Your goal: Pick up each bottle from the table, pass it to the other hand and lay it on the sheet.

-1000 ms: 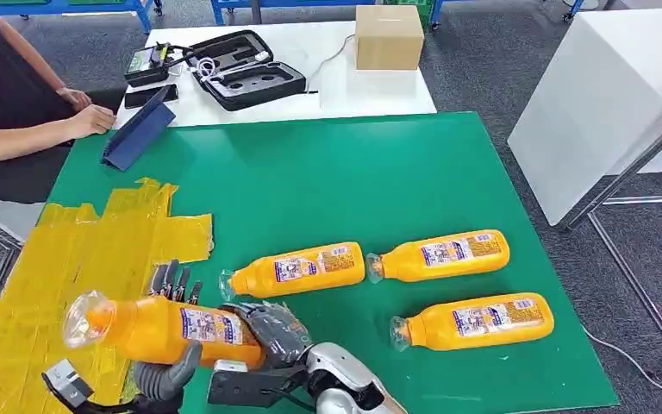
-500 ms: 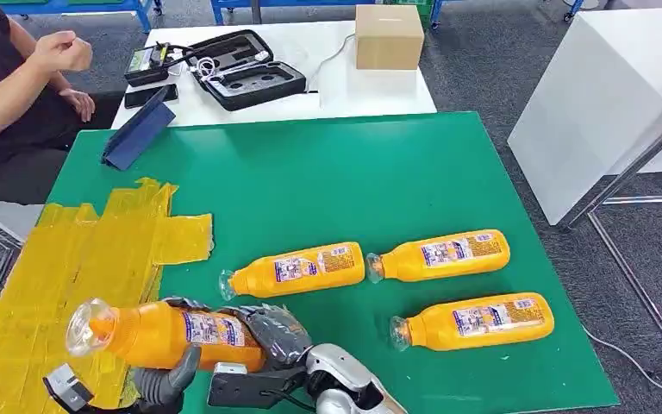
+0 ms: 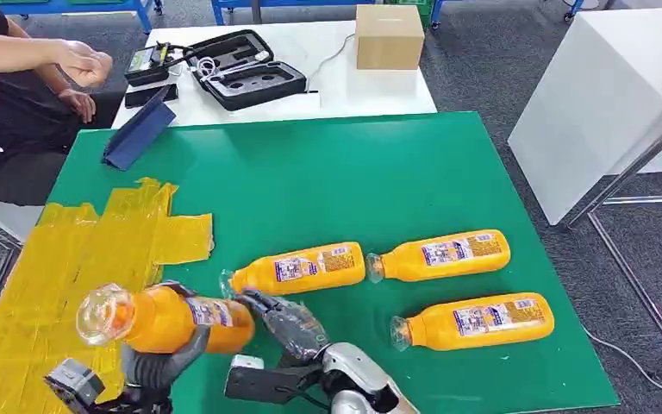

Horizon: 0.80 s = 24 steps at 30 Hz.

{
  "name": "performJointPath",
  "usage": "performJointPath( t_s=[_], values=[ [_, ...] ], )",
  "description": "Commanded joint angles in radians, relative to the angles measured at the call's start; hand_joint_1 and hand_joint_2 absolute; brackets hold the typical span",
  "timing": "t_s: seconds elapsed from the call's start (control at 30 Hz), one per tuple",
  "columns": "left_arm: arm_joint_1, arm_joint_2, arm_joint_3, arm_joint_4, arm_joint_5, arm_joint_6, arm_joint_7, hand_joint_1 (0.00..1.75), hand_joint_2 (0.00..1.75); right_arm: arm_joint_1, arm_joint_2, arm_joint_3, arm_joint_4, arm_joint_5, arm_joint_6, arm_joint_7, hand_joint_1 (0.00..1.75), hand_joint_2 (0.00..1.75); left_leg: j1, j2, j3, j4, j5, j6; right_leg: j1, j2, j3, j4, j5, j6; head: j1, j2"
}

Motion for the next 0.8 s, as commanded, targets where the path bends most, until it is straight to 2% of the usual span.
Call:
performJointPath(
  t_s=[0.03,0.07,0.13,0.43,0.47,0.5,0.53,0.67,0.8],
  values=[
    [-0.066,0.049,0.136,-0.177,-0.339,0.353,0.014,1.75,1.75,-0.100,-0.117,-0.162,-0.096,-0.066,0.061,0.004,0.00,0.00,0.001,0.001,-0.002,0.002,0.001,0.000,0.001,0.000,-0.001,0.000,0.001,0.000,0.000,0.000],
    [-0.078,0.071,0.167,-0.152,-0.521,0.548,0.012,1.75,1.75,-0.123,-0.127,-0.158,-0.076,-0.092,0.068,0.006,0.00,0.00,0.000,0.002,-0.001,0.000,0.001,0.000,0.000,0.000,0.000,0.000,0.001,0.000,0.000,0.000],
    [-0.092,0.126,0.195,-0.126,-0.504,0.562,0.013,1.75,1.75,-0.170,-0.129,-0.165,-0.037,-0.116,0.082,-0.001,0.00,0.00,0.000,0.003,0.001,0.000,0.001,0.000,0.001,0.001,0.001,-0.001,0.002,0.001,0.000,0.000],
    [-0.093,0.117,0.187,-0.123,-0.503,0.564,0.012,1.75,1.75,-0.169,-0.126,-0.158,-0.034,-0.115,0.082,-0.001,0.00,0.00,0.000,0.001,0.000,0.000,0.001,0.000,0.001,0.000,0.001,0.000,0.001,0.001,0.000,0.000],
    [-0.114,0.135,0.207,-0.069,-0.689,0.647,0.078,1.75,1.75,-0.187,-0.129,-0.147,-0.010,-0.117,0.089,0.007,0.00,0.00,0.001,0.002,0.000,0.001,0.000,0.000,0.001,0.001,0.001,0.000,0.001,0.001,0.000,0.000],
    [-0.140,0.161,0.217,-0.003,-0.720,0.684,0.093,1.75,1.75,-0.210,-0.126,-0.137,0.029,-0.118,0.090,0.006,0.00,0.00,0.001,0.002,0.000,0.001,0.000,0.000,0.001,0.000,0.001,0.000,0.001,0.001,0.000,0.000],
    [-0.171,0.189,0.229,0.083,-0.767,0.731,0.095,1.75,1.75,-0.232,-0.120,-0.130,0.076,-0.120,0.088,0.004,0.00,1.75,0.000,0.001,0.001,-0.001,0.001,0.000,0.000,0.000,0.001,0.000,0.001,0.001,0.000,0.000],
    [-0.235,0.205,0.237,0.240,-0.889,0.748,0.121,1.75,1.75,-0.262,-0.116,-0.116,0.140,-0.121,0.081,-0.005,0.00,1.75,0.000,0.001,0.003,-0.003,0.003,0.000,0.000,0.000,0.003,-0.002,0.003,0.000,0.000,0.000],
    [-0.359,0.236,0.189,0.552,-1.127,0.748,0.296,1.75,1.75,-0.283,-0.134,-0.103,0.179,-0.126,0.085,-0.001,0.00,1.75,-0.001,-0.002,0.003,-0.003,0.004,0.000,-0.001,-0.003,0.004,-0.001,0.002,0.001,0.000,0.000]
  ],
)
